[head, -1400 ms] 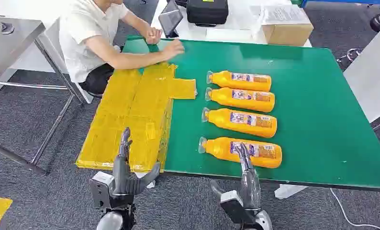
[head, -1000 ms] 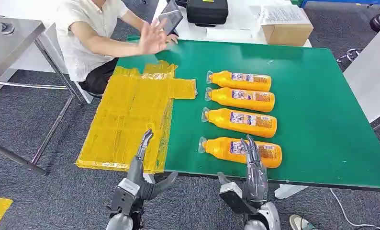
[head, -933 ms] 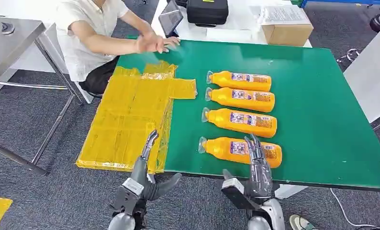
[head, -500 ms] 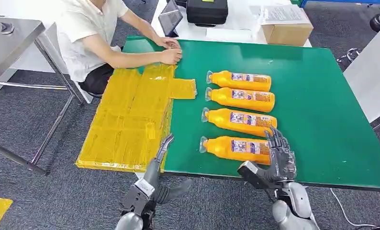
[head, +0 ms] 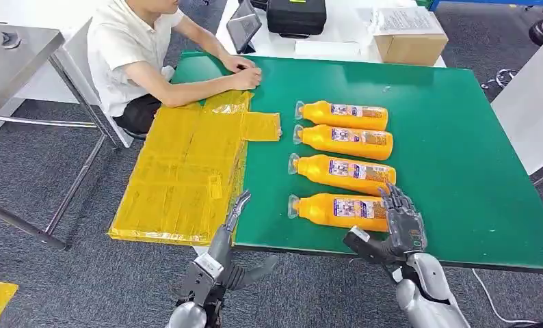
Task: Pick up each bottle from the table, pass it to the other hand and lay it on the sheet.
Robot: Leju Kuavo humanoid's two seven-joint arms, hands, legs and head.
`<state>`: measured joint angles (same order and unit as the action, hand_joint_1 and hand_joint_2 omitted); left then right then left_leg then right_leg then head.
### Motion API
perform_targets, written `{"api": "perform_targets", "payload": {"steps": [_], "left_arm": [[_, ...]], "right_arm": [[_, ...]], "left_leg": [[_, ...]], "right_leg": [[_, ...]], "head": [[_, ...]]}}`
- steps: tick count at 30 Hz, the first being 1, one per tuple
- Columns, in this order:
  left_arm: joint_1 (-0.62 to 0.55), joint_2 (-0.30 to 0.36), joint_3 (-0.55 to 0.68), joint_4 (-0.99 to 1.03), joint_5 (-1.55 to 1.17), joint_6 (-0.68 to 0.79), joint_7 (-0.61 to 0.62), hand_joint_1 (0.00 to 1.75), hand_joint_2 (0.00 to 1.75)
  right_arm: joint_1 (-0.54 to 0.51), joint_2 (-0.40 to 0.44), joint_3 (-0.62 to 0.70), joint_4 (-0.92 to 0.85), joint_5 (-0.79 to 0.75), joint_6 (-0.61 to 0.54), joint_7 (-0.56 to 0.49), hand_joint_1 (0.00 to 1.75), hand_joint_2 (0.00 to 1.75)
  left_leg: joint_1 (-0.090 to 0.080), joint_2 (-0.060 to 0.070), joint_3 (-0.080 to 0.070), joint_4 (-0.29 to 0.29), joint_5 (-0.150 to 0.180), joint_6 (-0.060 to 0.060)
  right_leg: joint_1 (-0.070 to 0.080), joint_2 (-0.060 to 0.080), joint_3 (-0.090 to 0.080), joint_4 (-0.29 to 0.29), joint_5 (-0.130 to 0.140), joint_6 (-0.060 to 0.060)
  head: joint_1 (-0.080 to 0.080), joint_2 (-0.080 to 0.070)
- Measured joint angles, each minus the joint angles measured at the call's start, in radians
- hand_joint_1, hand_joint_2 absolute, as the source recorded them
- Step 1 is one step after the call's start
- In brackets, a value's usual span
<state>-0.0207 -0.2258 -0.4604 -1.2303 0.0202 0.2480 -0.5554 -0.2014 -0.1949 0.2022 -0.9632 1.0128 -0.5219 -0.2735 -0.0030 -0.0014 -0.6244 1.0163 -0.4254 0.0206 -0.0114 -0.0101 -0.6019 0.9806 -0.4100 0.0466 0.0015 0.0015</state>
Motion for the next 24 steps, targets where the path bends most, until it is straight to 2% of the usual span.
{"api": "perform_targets", "payload": {"steps": [7, 13, 14, 15, 16, 24], "left_arm": [[0.0, 0.0, -0.008, 0.0, -0.003, -0.008, 0.014, 0.0, 1.75], [0.0, 0.0, -0.009, 0.0, -0.003, -0.009, 0.017, 0.0, 1.75], [0.0, 0.0, -0.009, 0.0, -0.003, -0.009, 0.017, 0.0, 1.75], [0.0, 0.0, -0.009, 0.0, -0.003, -0.009, 0.017, 0.0, 1.75], [0.0, 0.0, -0.009, 0.0, -0.003, -0.008, 0.017, 0.0, 1.75], [-0.001, 0.0, -0.009, 0.0, -0.007, -0.008, 0.017, 0.0, 1.75]], "right_arm": [[-0.011, -0.011, 0.034, 0.013, -0.01, 0.076, 0.013, 0.0, 1.75], [-0.02, -0.021, 0.052, 0.016, -0.023, 0.097, 0.022, 0.0, 1.75], [-0.023, -0.023, 0.053, 0.02, -0.027, 0.103, 0.027, 0.17, 1.75], [-0.027, -0.024, 0.053, 0.026, -0.031, 0.11, 0.031, 1.33, 1.75], [-0.032, -0.025, 0.053, 0.033, -0.036, 0.117, 0.034, 1.55, 1.75], [-0.068, -0.042, 0.062, 0.08, -0.062, 0.173, 0.014, 1.62, 1.75]], "left_leg": [[0.0, 0.001, 0.002, 0.0, 0.0, 0.0], [0.0, 0.001, 0.004, 0.0, 0.0, 0.0], [0.0, 0.001, 0.004, 0.0, 0.0, 0.0], [0.0, 0.001, 0.005, 0.0, 0.0, 0.0], [0.0, 0.001, 0.006, 0.0, 0.0, 0.0], [0.0, 0.002, 0.01, 0.0, -0.001, 0.0]], "right_leg": [[0.0, 0.0, 0.001, 0.0, 0.0, 0.0], [0.0, 0.0, 0.003, 0.0, 0.0, 0.0], [0.0, 0.0, 0.004, 0.0, 0.0, 0.0], [0.0, 0.001, 0.004, 0.0, 0.0, 0.0], [0.0, 0.001, 0.005, 0.0, 0.0, 0.0], [0.0, 0.001, 0.009, -0.001, 0.0, 0.0]], "head": [[0.0, 0.0], [0.0, 0.0], [0.0, 0.0], [0.0, 0.0], [0.0, 0.0], [0.0, 0.0]]}}
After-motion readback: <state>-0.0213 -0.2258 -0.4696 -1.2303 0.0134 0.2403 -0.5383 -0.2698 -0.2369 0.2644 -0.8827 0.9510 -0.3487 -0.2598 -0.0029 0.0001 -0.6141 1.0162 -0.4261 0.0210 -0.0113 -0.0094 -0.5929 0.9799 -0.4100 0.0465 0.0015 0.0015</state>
